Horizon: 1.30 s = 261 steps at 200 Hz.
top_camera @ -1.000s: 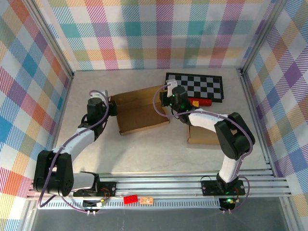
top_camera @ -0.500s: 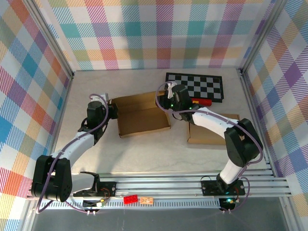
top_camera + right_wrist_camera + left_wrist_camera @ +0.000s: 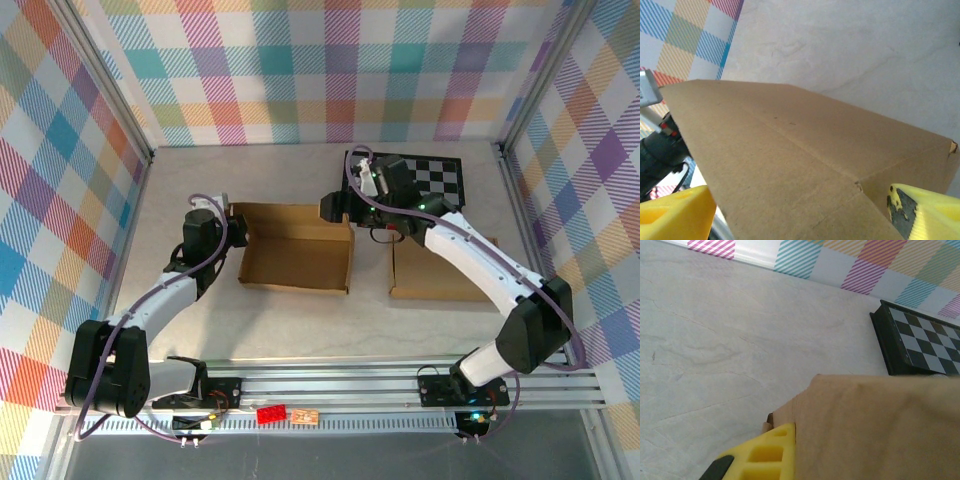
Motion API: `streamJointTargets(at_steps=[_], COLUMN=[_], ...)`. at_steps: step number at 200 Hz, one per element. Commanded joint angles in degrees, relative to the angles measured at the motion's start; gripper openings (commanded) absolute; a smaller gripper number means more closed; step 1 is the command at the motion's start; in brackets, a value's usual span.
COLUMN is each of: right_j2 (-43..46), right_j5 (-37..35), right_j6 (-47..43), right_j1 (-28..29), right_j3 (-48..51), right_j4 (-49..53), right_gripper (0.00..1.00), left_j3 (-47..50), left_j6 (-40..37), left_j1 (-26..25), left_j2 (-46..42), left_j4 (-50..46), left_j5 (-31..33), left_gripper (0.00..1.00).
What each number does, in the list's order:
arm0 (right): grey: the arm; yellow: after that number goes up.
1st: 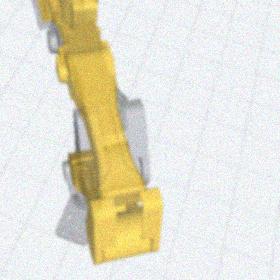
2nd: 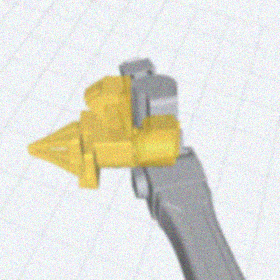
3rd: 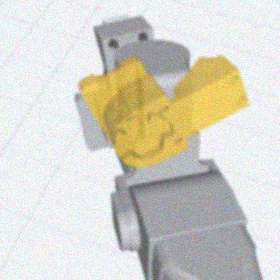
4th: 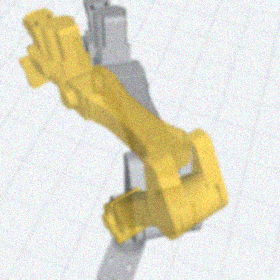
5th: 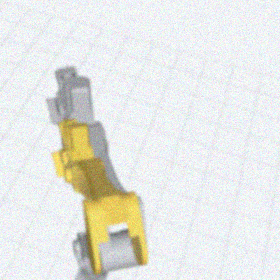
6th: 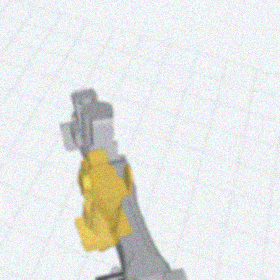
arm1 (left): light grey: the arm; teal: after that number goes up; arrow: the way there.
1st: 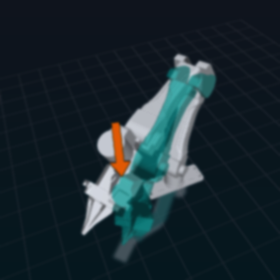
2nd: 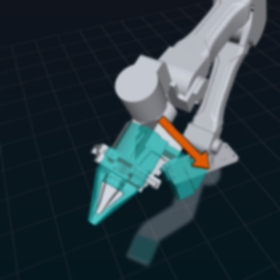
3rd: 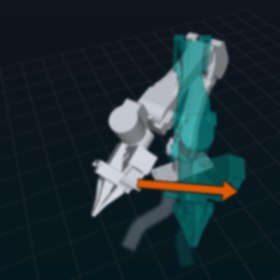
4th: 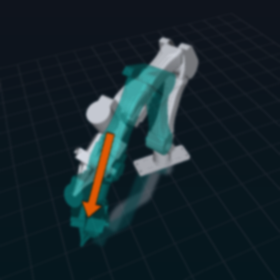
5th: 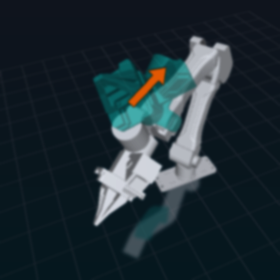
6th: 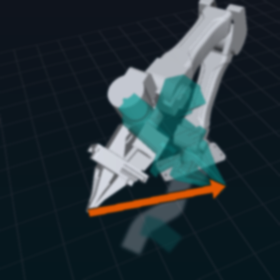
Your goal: Fold the paper box
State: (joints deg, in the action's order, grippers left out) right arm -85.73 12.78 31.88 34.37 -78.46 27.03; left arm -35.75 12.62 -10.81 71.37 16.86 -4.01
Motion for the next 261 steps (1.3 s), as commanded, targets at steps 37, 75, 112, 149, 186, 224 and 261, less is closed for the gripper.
streamJointTargets(at_steps=[37, 75, 112, 149, 186, 224, 261], right_j2=[1.45, 2.31, -2.51, -13.61, -20.88, -21.46, -22.27], right_j5=[3.12, 3.11, 10.43, 19.95, 25.82, 27.82, 28.96], right_j6=[7.98, 17.12, 27.73, 31.32, 31.76, 31.93, 31.14], right_j1=[-3.08, -8.04, -15.03, -17.33, -15.63, -15.39, -14.07], right_j3=[-5.77, -8.01, -11.14, -17.37, -22.49, -19.51, -17.92], right_j4=[13.43, 16.84, 19.61, 22.41, 25.97, 25.06, 24.70], right_gripper=[0.88, 0.87, 0.85, 0.78, 0.74, 0.69, 0.64], left_j3=[-1.94, -3.09, -3.54, -3.09, -2.83, -2.75, -2.67], left_j6=[0.03, -0.12, -0.23, -0.24, 0.29, 0.46, 1.32], left_j1=[-0.50, -0.52, -0.53, -0.53, -0.62, -0.71, -0.79], left_j2=[0.29, 0.36, 0.83, 0.89, 0.61, 0.52, 0.77], left_j4=[-0.07, -0.69, -0.65, -0.08, 0.19, 0.10, 0.36], left_j5=[0.38, 0.53, -0.19, -0.64, -0.86, -0.86, -1.00], left_gripper=[0.08, 0.08, 0.08, 0.08, 0.09, 0.09, 0.10])
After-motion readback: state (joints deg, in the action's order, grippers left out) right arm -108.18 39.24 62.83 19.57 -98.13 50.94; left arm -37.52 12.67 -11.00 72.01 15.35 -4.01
